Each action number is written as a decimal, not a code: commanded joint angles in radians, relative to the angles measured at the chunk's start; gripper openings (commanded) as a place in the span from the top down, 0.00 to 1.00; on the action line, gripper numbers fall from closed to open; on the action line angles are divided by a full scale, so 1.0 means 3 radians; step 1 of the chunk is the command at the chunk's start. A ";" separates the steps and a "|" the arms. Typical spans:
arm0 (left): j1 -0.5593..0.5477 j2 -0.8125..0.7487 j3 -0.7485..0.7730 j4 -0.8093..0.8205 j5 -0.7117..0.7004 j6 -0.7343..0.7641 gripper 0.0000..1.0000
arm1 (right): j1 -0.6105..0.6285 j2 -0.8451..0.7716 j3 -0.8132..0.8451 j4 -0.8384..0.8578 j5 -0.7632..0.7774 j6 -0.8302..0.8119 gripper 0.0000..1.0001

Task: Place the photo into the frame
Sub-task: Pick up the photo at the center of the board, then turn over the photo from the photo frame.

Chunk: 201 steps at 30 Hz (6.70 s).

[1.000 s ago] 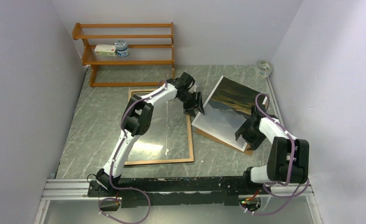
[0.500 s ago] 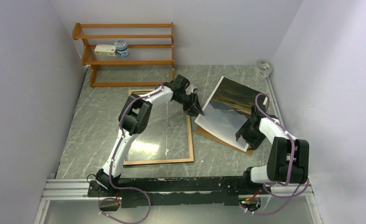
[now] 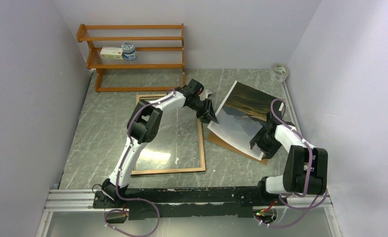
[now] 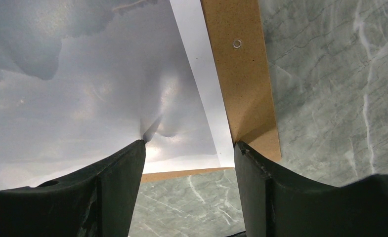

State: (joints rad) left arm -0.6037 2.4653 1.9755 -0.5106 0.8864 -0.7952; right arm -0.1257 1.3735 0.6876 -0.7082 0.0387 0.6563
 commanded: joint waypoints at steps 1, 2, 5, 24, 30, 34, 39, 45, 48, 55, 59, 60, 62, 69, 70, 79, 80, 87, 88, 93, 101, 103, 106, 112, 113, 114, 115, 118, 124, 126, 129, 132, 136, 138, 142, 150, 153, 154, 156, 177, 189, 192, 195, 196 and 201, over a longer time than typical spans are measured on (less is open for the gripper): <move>-0.0052 0.0028 0.0242 -0.0237 -0.0049 0.0175 0.68 | 0.0009 0.0164 -0.0221 0.0519 -0.0298 0.0081 0.32; -0.0053 0.0034 0.0249 -0.0227 -0.0046 0.0172 0.70 | 0.0007 0.0161 -0.0215 0.0517 -0.0295 0.0080 0.32; -0.0058 0.0041 0.0302 -0.0215 -0.0044 0.0186 0.79 | 0.0010 0.0148 -0.0194 0.0506 -0.0281 0.0074 0.32; -0.0020 -0.0901 0.1098 -0.1781 -0.1335 0.2099 0.97 | 0.0039 -0.0242 0.1217 0.0453 -0.0389 -0.0176 0.21; -0.0021 -0.1569 0.0805 -0.1757 -0.1843 0.2582 0.97 | 0.0154 -0.0416 0.1631 0.0725 -0.0610 -0.0403 0.17; -0.0027 -0.1986 0.0604 -0.1600 -0.2041 0.2959 0.98 | 0.0285 -0.0489 0.1977 0.0922 -0.0859 -0.0651 0.11; -0.0054 -0.2440 0.0403 -0.1376 -0.2357 0.3405 0.98 | 0.0464 -0.0500 0.2437 0.1134 -0.1035 -0.0814 0.07; -0.0098 -0.2965 -0.0255 -0.0535 -0.3156 0.4166 0.97 | 0.0500 -0.0563 0.2687 0.1378 -0.1132 -0.0638 0.05; -0.0099 -0.3149 -0.0598 -0.0036 -0.3361 0.4714 0.97 | 0.0500 -0.0615 0.2793 0.1525 -0.1324 -0.0585 0.04; -0.0099 -0.3494 -0.1644 0.1393 -0.3229 0.6151 0.97 | 0.0498 -0.0619 0.3219 0.1364 -0.1508 -0.0658 0.02; -0.0093 -0.3453 -0.1955 0.2255 -0.3335 0.6698 0.97 | 0.0500 -0.0676 0.3286 0.1354 -0.1562 -0.0609 0.01; -0.0092 -0.3437 -0.1970 0.2378 -0.3338 0.6803 0.97 | 0.0501 -0.0681 0.3276 0.1362 -0.1596 -0.0588 0.01; -0.0094 -0.3430 -0.2003 0.2602 -0.3257 0.6993 0.97 | 0.0498 -0.0686 0.3238 0.1360 -0.1644 -0.0563 0.01; -0.0094 -0.3429 -0.1850 0.2883 -0.2928 0.7197 0.97 | 0.0546 -0.0712 0.3100 0.1387 -0.1721 -0.0667 0.01; -0.0094 -0.3434 -0.1826 0.2878 -0.2868 0.7219 0.97 | 0.0567 -0.0686 0.3069 0.1410 -0.1811 -0.0659 0.01; -0.0092 -0.3772 -0.1866 0.2803 -0.2204 0.6708 0.97 | 0.0792 -0.0419 0.2760 0.1488 -0.2452 -0.0465 0.01; -0.0093 -0.3812 -0.1872 0.2812 -0.2149 0.6624 0.97 | 0.0792 -0.0424 0.2641 0.1669 -0.2552 -0.0322 0.01; -0.0094 -0.4011 -0.1876 0.2816 -0.1820 0.6458 0.97 | 0.0925 -0.0424 0.2104 0.2584 -0.2829 0.0273 0.01; -0.0094 -0.4033 -0.1865 0.2779 -0.1777 0.6444 0.98 | 0.0956 -0.0415 0.2119 0.2541 -0.2799 0.0225 0.01; -0.0094 -0.4143 -0.1772 0.2329 -0.1540 0.6529 0.97 | 0.1095 -0.0335 0.2289 0.2336 -0.2698 0.0011 0.01; -0.0099 -0.4124 -0.1527 0.1486 -0.1696 0.6849 0.97 | 0.1643 -0.0433 0.2858 0.1602 -0.1760 -0.0683 0.01; -0.0098 -0.4119 -0.1520 0.1380 -0.1771 0.6878 0.97 | 0.1837 -0.0477 0.2898 0.1457 -0.1509 -0.0884 0.01; -0.0098 -0.4048 -0.1342 0.1045 -0.1917 0.6814 0.97 | 0.2192 -0.0499 0.2975 0.1225 -0.1131 -0.1102 0.01; -0.0099 -0.3927 -0.1122 0.0577 -0.2249 0.6874 0.97 | 0.2711 -0.0404 0.3149 0.0874 -0.0487 -0.1271 0.01; -0.0097 -0.3928 -0.1141 0.0570 -0.2285 0.6906 0.98 | 0.2771 -0.0379 0.3174 0.0836 -0.0412 -0.1286 0.02; -0.0099 -0.3924 -0.1135 0.0539 -0.2314 0.6914 0.98 | 0.2838 -0.0341 0.3212 0.0796 -0.0296 -0.1303 0.02; -0.0096 -0.3907 -0.1109 0.0488 -0.2326 0.6915 0.98 | 0.2899 -0.0298 0.3279 0.0749 -0.0205 -0.1325 0.02; -0.0096 -0.3873 -0.1033 0.0317 -0.2326 0.6900 0.97 | 0.3051 -0.0152 0.3427 0.0622 0.0094 -0.1319 0.04; -0.0099 -0.3834 -0.0964 0.0165 -0.2380 0.6886 0.97 | 0.3154 -0.0056 0.3522 0.0556 0.0411 -0.1161 0.07; -0.0098 -0.3824 -0.0931 0.0114 -0.2373 0.6870 0.97 | 0.3171 -0.0032 0.3538 0.0548 0.0426 -0.1160 0.07; -0.0099 -0.3823 -0.0909 0.0088 -0.2351 0.6863 0.98 | 0.3193 0.0014 0.3574 0.0494 0.0489 -0.1162 0.09; -0.0097 -0.3809 -0.0884 0.0032 -0.2338 0.6876 0.98 | 0.3210 0.0043 0.3603 0.0456 0.0539 -0.1189 0.18; -0.0096 -0.3734 -0.0805 -0.0097 -0.2322 0.6846 0.97 | 0.3225 0.0149 0.3784 0.0306 0.0562 -0.1262 0.40; -0.0097 -0.3695 -0.0774 -0.0151 -0.2339 0.6847 0.98 | 0.3236 0.0226 0.3920 0.0170 0.0612 -0.1308 0.53; -0.0095 -0.3650 -0.0746 -0.0215 -0.2360 0.6874 0.97 | 0.3274 0.0321 0.4102 -0.0023 0.0748 -0.1409 0.61; -0.0099 -0.3587 -0.0635 -0.0317 -0.2326 0.6849 0.97 | 0.3298 0.0536 0.4415 -0.0361 0.0942 -0.1675 0.61; -0.0097 -0.3570 -0.0618 -0.0355 -0.2329 0.6849 0.98 | 0.3305 0.0610 0.4512 -0.0484 0.1048 -0.1777 0.50; -0.0099 -0.3567 -0.0614 -0.0362 -0.2328 0.6853 0.97 | 0.3308 0.0627 0.4529 -0.0515 0.1078 -0.1808 0.48; -0.0097 -0.3563 -0.0605 -0.0385 -0.2332 0.6855 0.97 | 0.3307 0.0653 0.4551 -0.0555 0.1118 -0.1867 0.47; -0.0099 -0.3542 -0.0522 -0.0467 -0.2268 0.6757 0.97 | 0.3313 0.0736 0.4403 -0.0550 0.0934 -0.2034 0.67; -0.0095 -0.3850 -0.1210 0.0505 -0.2602 0.6498 0.13 | 0.3313 0.0595 0.4215 -0.0299 0.1010 -0.2055 1.00; -0.0094 -0.3973 -0.1384 0.0827 -0.2784 0.6246 0.06 | 0.3307 0.0463 0.4006 -0.0100 0.1071 -0.2055 1.00; -0.0090 -0.4050 -0.1423 0.0915 -0.2944 0.5932 0.06 | 0.3296 0.0367 0.3876 0.0005 0.1143 -0.2019 1.00; -0.0093 -0.4101 -0.1449 0.0954 -0.2949 0.5821 0.06 | 0.3298 0.0346 0.3845 0.0025 0.1165 -0.2002 1.00; -0.0089 -0.4327 -0.1643 0.1134 -0.3105 0.5257 0.06 | 0.3261 0.0293 0.3729 0.0121 0.1268 -0.1875 1.00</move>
State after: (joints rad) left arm -0.6300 1.2438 1.5063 -0.2859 0.0154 0.9627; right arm 0.8639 1.5143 1.8210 -0.7696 0.3672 0.0578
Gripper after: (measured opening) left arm 0.938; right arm 0.010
